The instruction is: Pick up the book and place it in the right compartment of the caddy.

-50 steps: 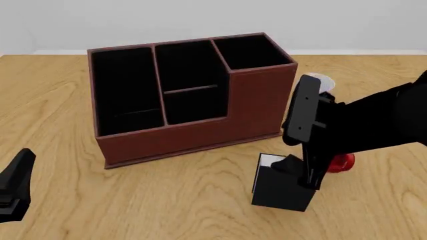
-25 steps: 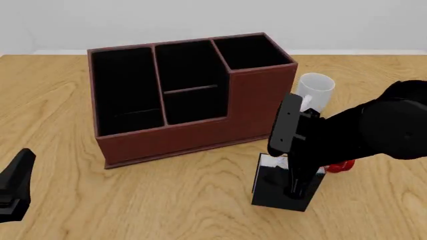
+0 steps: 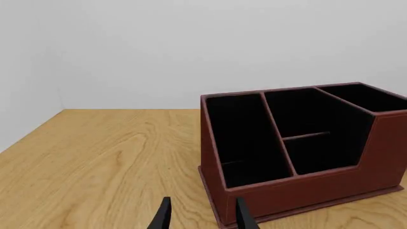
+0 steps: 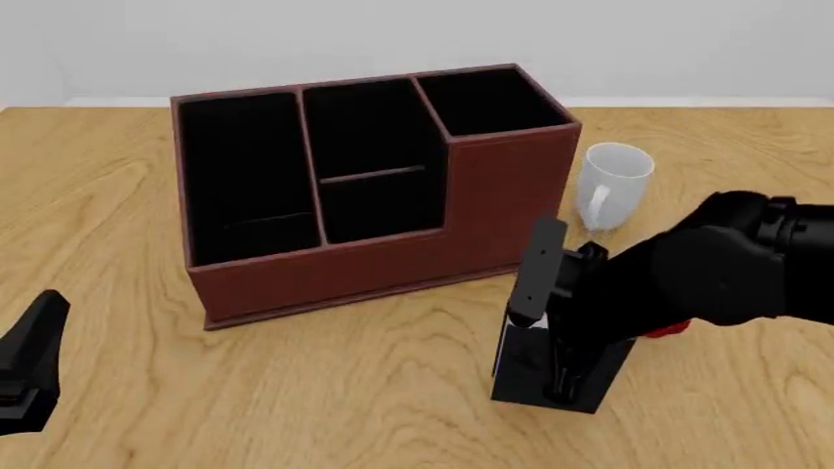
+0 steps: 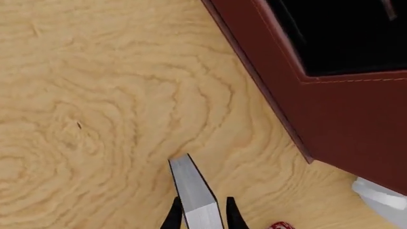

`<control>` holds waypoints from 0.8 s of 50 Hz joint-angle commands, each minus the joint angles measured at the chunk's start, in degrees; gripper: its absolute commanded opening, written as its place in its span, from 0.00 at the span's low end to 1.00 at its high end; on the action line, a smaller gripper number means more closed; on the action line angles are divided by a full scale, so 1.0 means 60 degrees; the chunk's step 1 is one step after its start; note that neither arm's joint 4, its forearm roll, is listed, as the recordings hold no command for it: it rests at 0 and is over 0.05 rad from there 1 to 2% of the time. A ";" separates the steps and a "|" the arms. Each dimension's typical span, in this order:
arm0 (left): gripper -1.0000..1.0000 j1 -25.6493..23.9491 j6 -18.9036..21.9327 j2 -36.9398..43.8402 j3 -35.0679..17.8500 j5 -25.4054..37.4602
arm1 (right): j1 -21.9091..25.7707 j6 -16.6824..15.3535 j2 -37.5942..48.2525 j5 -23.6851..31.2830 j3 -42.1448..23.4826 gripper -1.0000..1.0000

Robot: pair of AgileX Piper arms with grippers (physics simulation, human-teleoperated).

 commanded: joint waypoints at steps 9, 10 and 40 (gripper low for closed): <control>1.00 0.0000 0.0000 0.0000 0.0000 0.0000 | -0.0027 -0.0187 -0.0304 0.0896 -0.0805 0.00; 1.00 0.0000 0.0000 0.0000 0.0000 0.0000 | -0.0162 -0.0443 -0.0333 0.0942 -0.0944 0.00; 1.00 0.0000 0.0000 0.0000 0.0000 0.0000 | 0.0125 0.0744 -0.0899 0.3748 -0.4704 0.00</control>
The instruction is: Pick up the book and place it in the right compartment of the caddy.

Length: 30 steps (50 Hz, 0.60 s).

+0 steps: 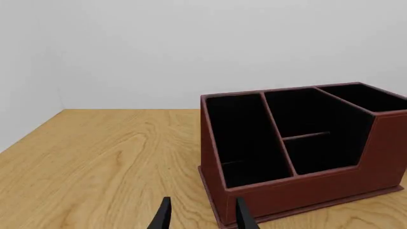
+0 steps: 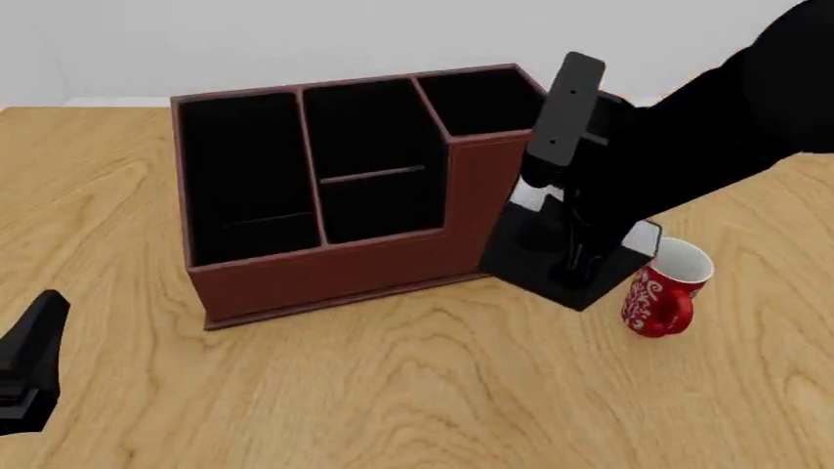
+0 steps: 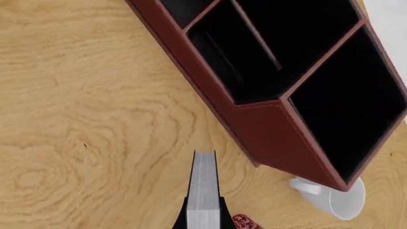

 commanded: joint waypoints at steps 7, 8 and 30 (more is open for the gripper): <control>1.00 0.0000 0.0000 0.0000 0.0000 0.0000 | 0.0947 0.1574 -0.0425 0.1777 -0.2337 0.00; 1.00 0.0000 0.0000 0.0000 0.0000 0.0000 | 0.0999 0.1592 -0.0426 0.1900 -0.2479 0.00; 1.00 0.0000 0.0000 0.0000 0.0000 0.0000 | 0.0627 0.1277 0.0245 0.3142 -0.5536 0.00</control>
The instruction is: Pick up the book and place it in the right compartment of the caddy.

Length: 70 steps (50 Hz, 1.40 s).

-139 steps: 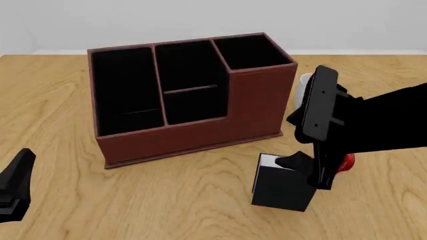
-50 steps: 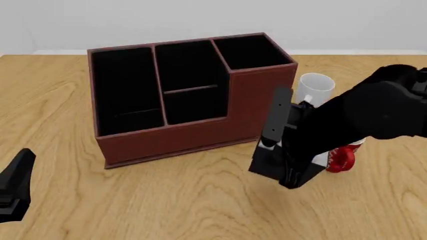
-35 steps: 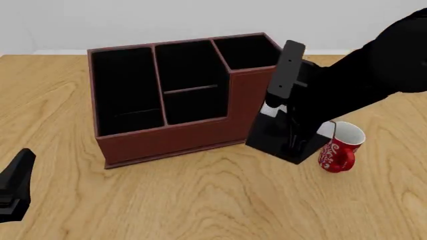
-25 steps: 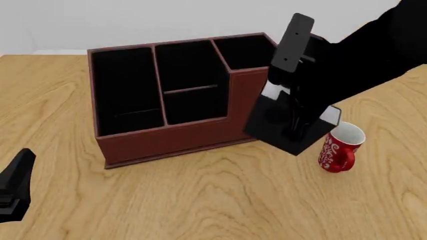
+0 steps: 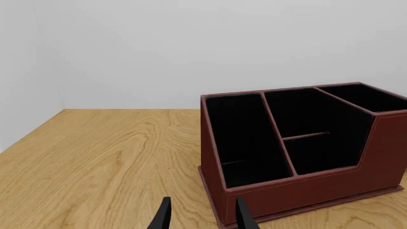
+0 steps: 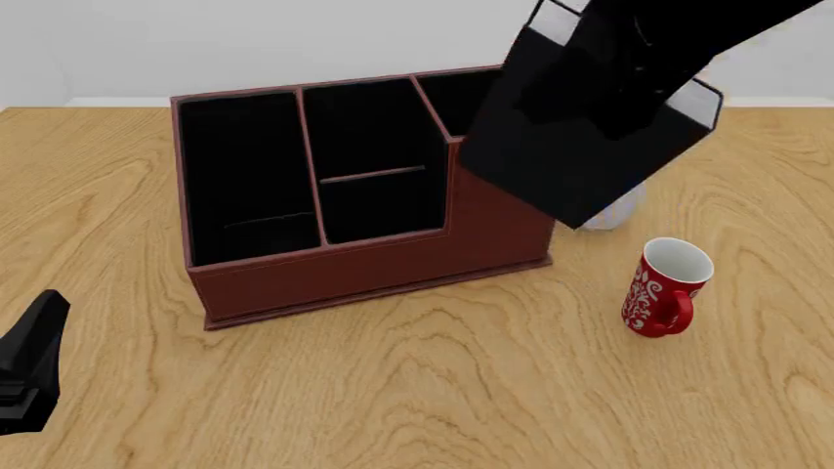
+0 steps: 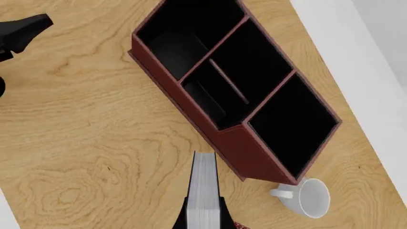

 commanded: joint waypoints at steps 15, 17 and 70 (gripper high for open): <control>1.00 0.0000 0.0000 0.0000 0.0000 0.0000 | -0.0674 -0.0253 0.1361 0.0414 -0.3022 0.00; 1.00 0.0000 0.0000 0.0000 0.0000 0.0000 | -0.0696 -0.0286 0.1513 0.0414 -0.3176 0.00; 1.00 0.0000 0.0000 0.0000 0.0000 0.0000 | -0.1963 -0.0295 0.5852 0.0412 -0.7877 0.00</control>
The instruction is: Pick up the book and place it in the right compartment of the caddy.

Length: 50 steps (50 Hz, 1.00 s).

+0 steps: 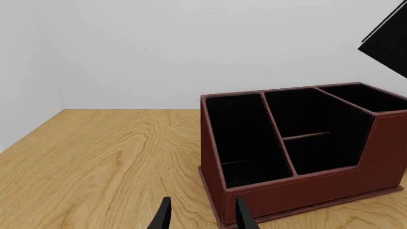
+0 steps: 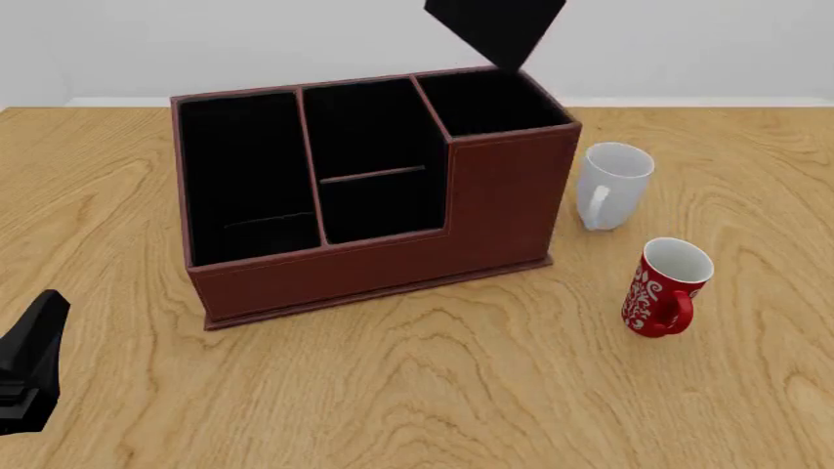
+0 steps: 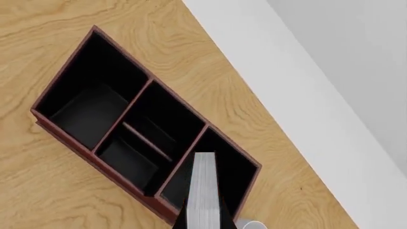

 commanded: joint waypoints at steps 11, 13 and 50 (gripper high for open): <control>1.00 0.0000 0.0000 0.0000 0.0000 0.0000 | -0.0196 0.0362 0.1081 -0.0004 -0.1075 0.00; 1.00 0.0000 0.0000 0.0000 0.0000 0.0000 | -0.0286 0.0389 0.1231 -0.0005 -0.1195 0.00; 1.00 0.0000 0.0000 0.0000 0.0000 0.0000 | -0.0786 0.0668 0.1449 -0.1095 0.0191 0.00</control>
